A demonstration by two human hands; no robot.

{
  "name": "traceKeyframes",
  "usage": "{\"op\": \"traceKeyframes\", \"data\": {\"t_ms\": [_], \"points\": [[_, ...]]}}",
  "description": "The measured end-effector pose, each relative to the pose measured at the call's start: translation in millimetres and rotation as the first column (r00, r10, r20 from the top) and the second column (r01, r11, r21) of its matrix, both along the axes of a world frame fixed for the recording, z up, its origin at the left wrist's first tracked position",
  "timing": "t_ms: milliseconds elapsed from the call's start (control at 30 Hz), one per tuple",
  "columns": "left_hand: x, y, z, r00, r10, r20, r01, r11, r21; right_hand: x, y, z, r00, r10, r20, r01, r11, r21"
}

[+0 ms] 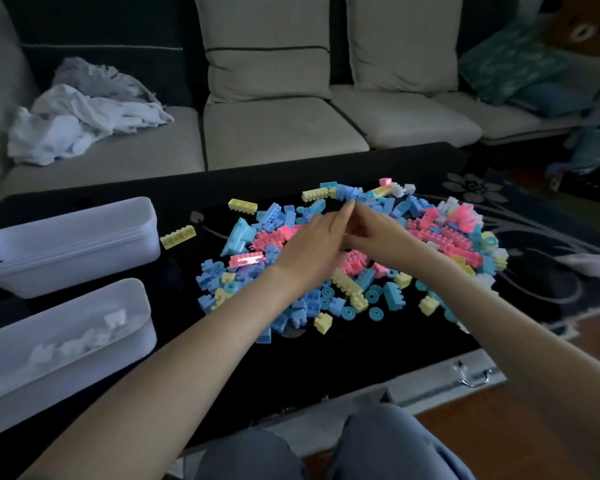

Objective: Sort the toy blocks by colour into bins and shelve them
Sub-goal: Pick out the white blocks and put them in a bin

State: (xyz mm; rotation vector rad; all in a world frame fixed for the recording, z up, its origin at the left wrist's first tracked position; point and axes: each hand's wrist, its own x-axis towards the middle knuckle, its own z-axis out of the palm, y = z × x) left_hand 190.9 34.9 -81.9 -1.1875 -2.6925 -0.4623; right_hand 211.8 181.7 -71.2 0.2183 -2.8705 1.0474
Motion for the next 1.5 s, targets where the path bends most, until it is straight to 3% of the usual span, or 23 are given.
{"op": "traceKeyframes", "data": {"t_ms": [100, 167, 267, 367, 467, 567, 633, 700, 767, 967, 1167, 1333, 1500], "points": [[16, 14, 6, 1.0, -0.001, -0.002, 0.001, 1.0, 0.023, 31, 14, 10, 0.998, -0.027, 0.053, 0.035, 0.987, -0.156], [24, 20, 6, 0.999, -0.034, -0.019, 0.034, 0.999, -0.02, 49, 35, 12, 0.994, -0.077, 0.082, 0.09, 0.983, -0.163], [40, 32, 8, 0.988, -0.056, 0.145, 0.068, 0.994, -0.08, 67, 87, 6, 0.952, -0.297, 0.077, 0.298, 0.954, -0.014], [57, 51, 6, 0.962, -0.049, 0.268, 0.07, 0.995, -0.069, 89, 134, -7, 0.78, -0.598, 0.184, 0.574, 0.801, 0.171], [70, 70, -1, 0.943, -0.049, 0.33, 0.066, 0.997, -0.039, 106, 146, -26, 0.678, -0.649, 0.344, 0.53, 0.757, 0.383], [83, 86, -11, 0.91, -0.072, 0.409, 0.071, 0.997, 0.017, 106, 131, -37, 0.699, -0.635, 0.328, 0.432, 0.741, 0.514], [91, 98, -18, 0.902, -0.102, 0.421, 0.085, 0.995, 0.058, 99, 116, -38, 0.709, -0.633, 0.309, 0.458, 0.747, 0.482], [95, 107, -26, 0.911, -0.111, 0.398, 0.091, 0.994, 0.068, 94, 102, -37, 0.72, -0.608, 0.334, 0.558, 0.794, 0.241], [94, 112, -34, 0.926, -0.066, 0.371, 0.05, 0.997, 0.053, 85, 90, -43, 0.714, -0.644, 0.276, 0.648, 0.756, 0.089], [76, 105, -38, 0.946, 0.079, 0.313, -0.083, 0.997, -0.002, 69, 66, -46, 0.727, -0.629, 0.274, 0.662, 0.748, -0.04], [61, 87, -36, 0.964, 0.11, 0.242, -0.088, 0.991, -0.101, 73, 68, -46, 0.732, -0.63, 0.26, 0.68, 0.701, -0.216], [47, 72, -37, 0.955, 0.145, 0.26, -0.122, 0.987, -0.104, 76, 75, -45, 0.721, -0.663, 0.203, 0.693, 0.681, -0.239], [35, 56, -37, 0.945, 0.157, 0.286, -0.127, 0.985, -0.119, 76, 59, -35, 0.838, -0.502, 0.215, 0.521, 0.852, -0.042]]}}
